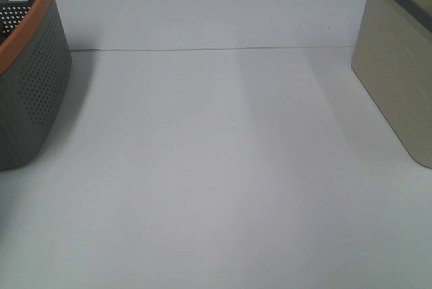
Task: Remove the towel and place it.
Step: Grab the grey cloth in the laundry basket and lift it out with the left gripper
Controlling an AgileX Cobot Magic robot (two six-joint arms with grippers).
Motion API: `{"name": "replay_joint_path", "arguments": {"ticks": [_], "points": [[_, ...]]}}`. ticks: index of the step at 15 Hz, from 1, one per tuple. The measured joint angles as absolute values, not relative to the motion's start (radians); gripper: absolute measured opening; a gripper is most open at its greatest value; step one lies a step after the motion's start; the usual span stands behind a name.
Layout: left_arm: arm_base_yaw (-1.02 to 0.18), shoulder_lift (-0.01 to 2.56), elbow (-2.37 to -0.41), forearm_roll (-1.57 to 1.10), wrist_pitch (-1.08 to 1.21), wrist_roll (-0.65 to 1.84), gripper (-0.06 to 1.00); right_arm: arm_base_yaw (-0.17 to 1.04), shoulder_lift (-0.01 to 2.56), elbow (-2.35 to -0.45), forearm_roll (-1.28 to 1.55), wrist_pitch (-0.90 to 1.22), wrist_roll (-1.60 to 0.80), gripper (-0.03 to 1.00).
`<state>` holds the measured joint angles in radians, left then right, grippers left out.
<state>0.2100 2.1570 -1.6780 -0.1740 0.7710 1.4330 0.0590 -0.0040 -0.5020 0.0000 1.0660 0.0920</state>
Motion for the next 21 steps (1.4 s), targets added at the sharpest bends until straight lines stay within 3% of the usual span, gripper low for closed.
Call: {"name": "replay_joint_path", "arguments": {"ticks": [1, 5, 6, 15, 21], "points": [[0.21, 2.157, -1.678, -0.176, 0.77, 1.435, 0.69, 0.059, -0.004, -0.502, 0.0, 1.066, 0.092, 0.61], [0.209, 2.157, -1.678, -0.176, 0.763, 1.439, 0.11, 0.059, -0.004, -0.502, 0.0, 1.066, 0.092, 0.61], [0.205, 2.157, -1.678, -0.177, 0.764, 1.439, 0.02, 0.059, -0.004, -0.502, 0.0, 1.066, 0.092, 0.61], [0.199, 2.088, -1.678, -0.193, 0.775, 1.206, 0.0, 0.059, -0.004, -0.502, 0.0, 1.066, 0.092, 0.61], [0.199, 1.78, -1.678, -0.2, 0.892, 1.088, 0.0, 0.059, -0.004, -0.502, 0.0, 1.066, 0.092, 0.61]]}}
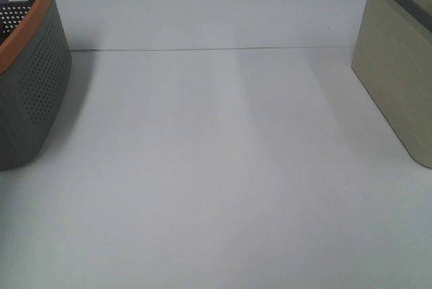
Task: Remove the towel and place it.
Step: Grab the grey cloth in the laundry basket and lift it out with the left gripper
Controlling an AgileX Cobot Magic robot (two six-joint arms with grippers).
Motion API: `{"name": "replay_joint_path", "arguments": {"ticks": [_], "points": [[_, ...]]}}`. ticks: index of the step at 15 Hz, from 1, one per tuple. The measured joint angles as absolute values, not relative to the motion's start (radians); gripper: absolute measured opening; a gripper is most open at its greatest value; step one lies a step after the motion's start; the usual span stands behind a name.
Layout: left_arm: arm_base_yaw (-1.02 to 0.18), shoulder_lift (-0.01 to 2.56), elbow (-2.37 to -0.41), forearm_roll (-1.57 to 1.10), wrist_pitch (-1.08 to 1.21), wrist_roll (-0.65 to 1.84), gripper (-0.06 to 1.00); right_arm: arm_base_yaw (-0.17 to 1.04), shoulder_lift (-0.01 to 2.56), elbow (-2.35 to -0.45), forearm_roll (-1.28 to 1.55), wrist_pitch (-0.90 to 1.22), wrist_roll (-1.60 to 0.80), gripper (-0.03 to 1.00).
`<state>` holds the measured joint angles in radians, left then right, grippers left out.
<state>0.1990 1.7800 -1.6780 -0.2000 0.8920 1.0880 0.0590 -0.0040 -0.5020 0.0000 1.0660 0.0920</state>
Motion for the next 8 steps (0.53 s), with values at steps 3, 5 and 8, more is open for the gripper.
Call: {"name": "replay_joint_path", "arguments": {"ticks": [3, 5, 8], "points": [[0.199, 1.646, -1.678, -0.219, 0.903, 1.07, 0.0, 0.059, -0.004, -0.502, 0.0, 1.066, 0.092, 0.61], [0.199, 1.551, -1.678, -0.253, 0.932, 1.063, 0.0, 0.059, -0.004, -0.502, 0.0, 1.066, 0.092, 0.61], [0.188, 1.459, -1.678, -0.278, 0.988, 1.063, 0.0, 0.059, -0.004, -0.502, 0.0, 1.066, 0.092, 0.61]]}}
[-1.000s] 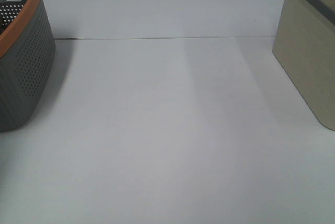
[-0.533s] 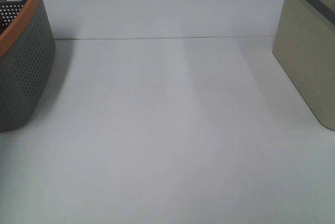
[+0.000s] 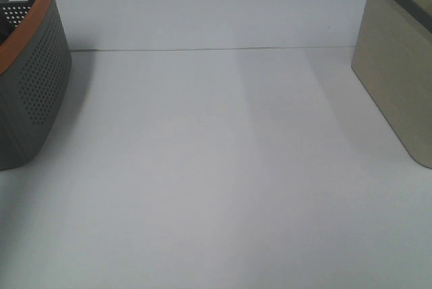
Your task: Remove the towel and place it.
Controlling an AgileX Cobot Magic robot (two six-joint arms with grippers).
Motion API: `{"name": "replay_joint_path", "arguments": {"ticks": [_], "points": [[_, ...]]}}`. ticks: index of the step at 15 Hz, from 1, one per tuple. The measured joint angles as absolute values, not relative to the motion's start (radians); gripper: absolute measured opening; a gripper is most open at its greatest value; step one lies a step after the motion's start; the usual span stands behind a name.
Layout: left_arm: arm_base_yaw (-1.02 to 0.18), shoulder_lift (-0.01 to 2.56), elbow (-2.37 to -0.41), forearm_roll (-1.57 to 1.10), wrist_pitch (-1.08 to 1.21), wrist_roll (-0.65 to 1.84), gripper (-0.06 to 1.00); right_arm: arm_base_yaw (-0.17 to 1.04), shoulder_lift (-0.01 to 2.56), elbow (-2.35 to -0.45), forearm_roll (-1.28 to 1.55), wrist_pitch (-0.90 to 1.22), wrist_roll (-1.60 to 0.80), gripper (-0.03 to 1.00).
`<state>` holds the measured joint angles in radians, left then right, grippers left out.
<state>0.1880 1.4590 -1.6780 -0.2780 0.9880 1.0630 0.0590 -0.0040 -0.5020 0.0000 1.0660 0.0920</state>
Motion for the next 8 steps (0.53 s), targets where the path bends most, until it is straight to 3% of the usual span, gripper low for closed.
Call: {"name": "replay_joint_path", "arguments": {"ticks": [3, 8], "points": [[0.134, 1.395, -1.689, -0.282, 1.029, 1.063, 0.0, 0.059, -0.004, -0.502, 0.0, 1.066, 0.092, 0.61], [-0.006, 1.402, -1.919, -0.285, 1.073, 1.013, 0.0, 0.059, -0.004, -0.502, 0.0, 1.066, 0.092, 0.61]]}}
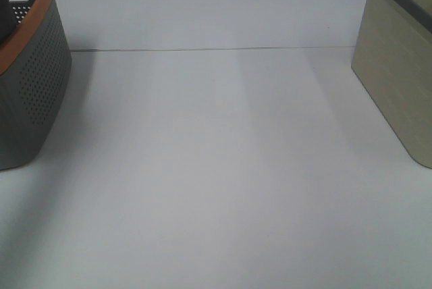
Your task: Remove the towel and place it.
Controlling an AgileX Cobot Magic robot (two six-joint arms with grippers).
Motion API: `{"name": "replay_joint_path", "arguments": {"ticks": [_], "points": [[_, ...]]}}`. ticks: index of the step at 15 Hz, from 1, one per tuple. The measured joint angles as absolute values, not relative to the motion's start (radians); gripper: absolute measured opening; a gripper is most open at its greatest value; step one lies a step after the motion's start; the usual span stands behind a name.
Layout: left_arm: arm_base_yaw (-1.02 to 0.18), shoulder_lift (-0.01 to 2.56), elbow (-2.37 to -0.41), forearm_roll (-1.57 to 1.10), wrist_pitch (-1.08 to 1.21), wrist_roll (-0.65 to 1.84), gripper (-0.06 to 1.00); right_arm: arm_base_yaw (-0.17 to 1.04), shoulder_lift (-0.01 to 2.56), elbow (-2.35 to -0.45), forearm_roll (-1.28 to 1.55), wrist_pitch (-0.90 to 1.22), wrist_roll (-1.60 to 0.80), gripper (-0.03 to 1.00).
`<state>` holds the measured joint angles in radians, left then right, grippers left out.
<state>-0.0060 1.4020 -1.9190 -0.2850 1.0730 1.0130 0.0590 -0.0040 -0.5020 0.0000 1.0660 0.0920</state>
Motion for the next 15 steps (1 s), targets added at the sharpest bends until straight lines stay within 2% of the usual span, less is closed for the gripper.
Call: {"name": "replay_joint_path", "arguments": {"ticks": [4, 9, 15], "points": [[-0.103, 1.505, -2.104, -0.287, 1.081, 1.004, 0.0, 0.059, -0.004, -0.502, 0.0, 1.066, 0.092, 0.61], [-0.257, 1.778, -2.396, -0.252, 1.084, 0.944, 0.0, 0.059, 0.006, -0.51, 0.039, 1.038, 0.092, 0.61], [-0.431, 1.972, -2.414, -0.143, 1.021, 0.878, 0.0, 0.059, 0.19, -0.517, 0.175, 0.824, 0.023, 0.61]]}}
